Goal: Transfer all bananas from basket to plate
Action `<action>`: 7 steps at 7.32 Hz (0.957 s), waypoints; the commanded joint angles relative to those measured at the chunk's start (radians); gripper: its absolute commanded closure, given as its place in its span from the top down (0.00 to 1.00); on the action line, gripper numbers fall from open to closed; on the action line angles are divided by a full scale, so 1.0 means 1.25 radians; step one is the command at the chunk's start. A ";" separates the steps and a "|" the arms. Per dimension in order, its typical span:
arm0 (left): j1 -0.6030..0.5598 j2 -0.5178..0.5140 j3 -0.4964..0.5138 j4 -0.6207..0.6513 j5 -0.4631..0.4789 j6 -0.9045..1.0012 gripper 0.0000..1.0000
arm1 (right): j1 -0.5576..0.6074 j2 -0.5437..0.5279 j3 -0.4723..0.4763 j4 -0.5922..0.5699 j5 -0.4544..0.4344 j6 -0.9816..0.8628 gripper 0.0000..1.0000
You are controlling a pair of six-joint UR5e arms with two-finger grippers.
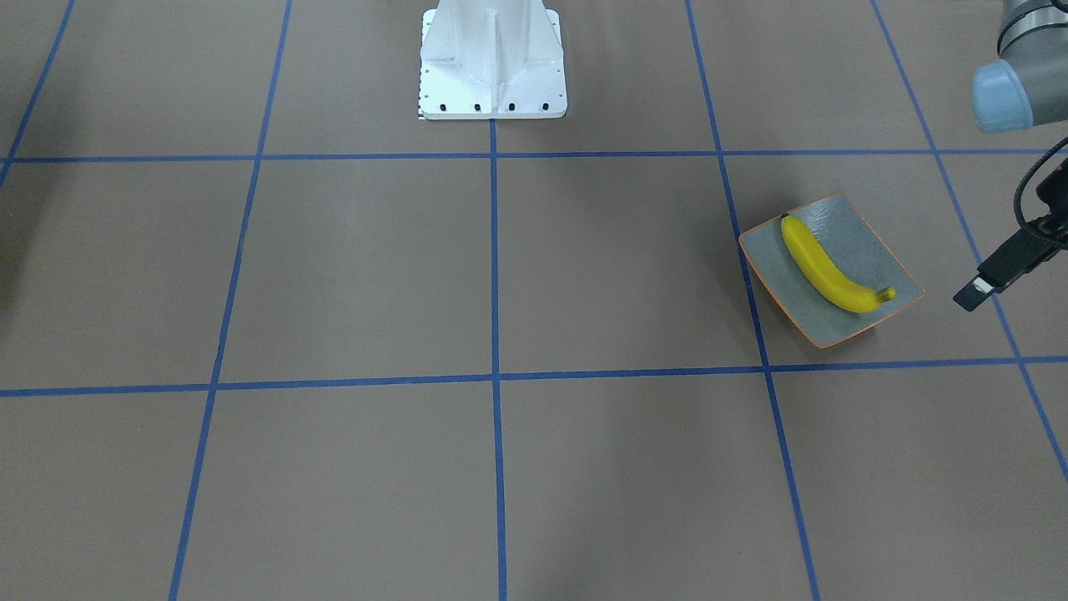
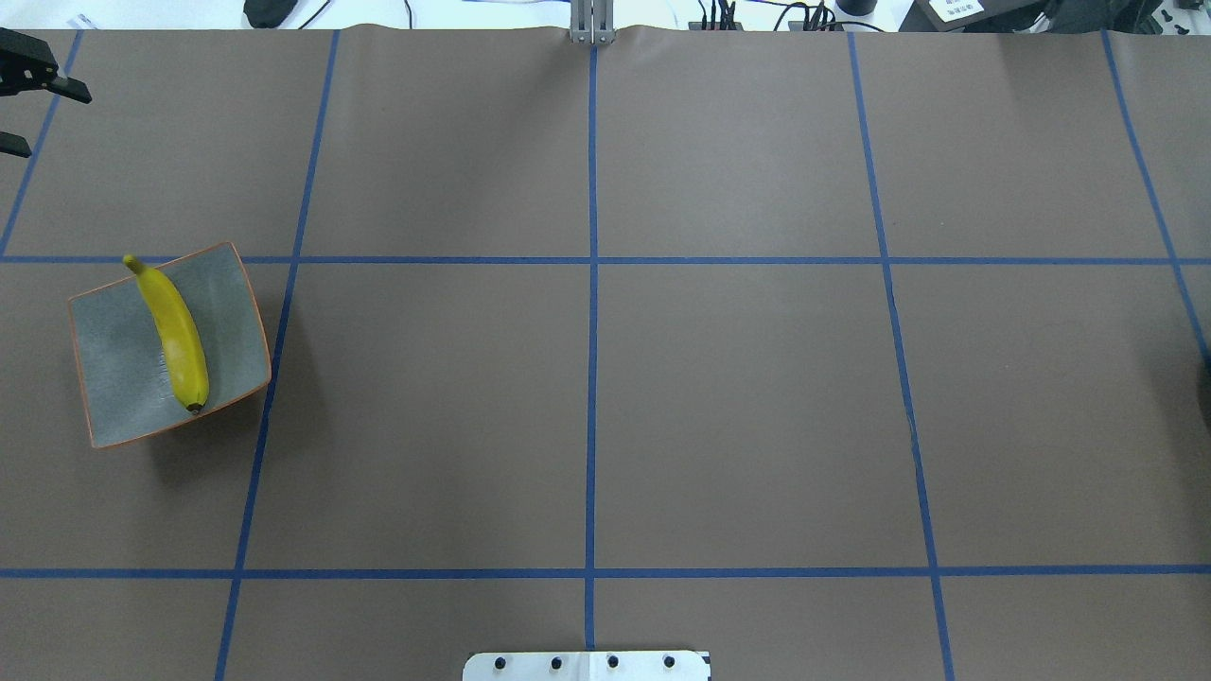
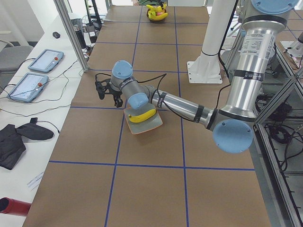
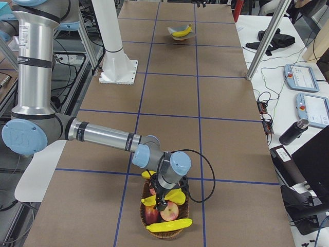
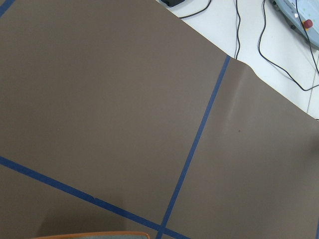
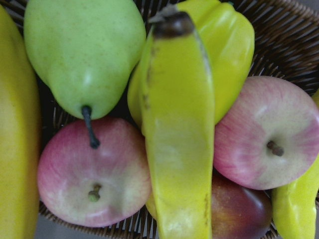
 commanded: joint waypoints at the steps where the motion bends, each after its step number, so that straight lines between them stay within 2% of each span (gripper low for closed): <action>1: 0.000 -0.008 -0.001 0.000 0.001 0.000 1.00 | 0.000 0.000 -0.017 0.002 0.000 -0.027 1.00; 3: 0.000 -0.015 -0.001 0.000 0.001 0.000 1.00 | 0.000 0.002 -0.028 0.005 0.001 -0.038 0.96; 5: 0.000 -0.021 -0.001 0.000 0.001 0.001 1.00 | 0.000 0.013 -0.051 0.006 0.000 -0.041 0.71; 6: 0.000 -0.021 -0.001 0.000 0.001 0.001 1.00 | 0.000 0.015 -0.054 0.005 0.000 -0.041 0.69; 7: 0.000 -0.021 -0.001 0.000 0.001 0.001 1.00 | 0.000 0.015 -0.053 0.005 0.001 -0.040 0.56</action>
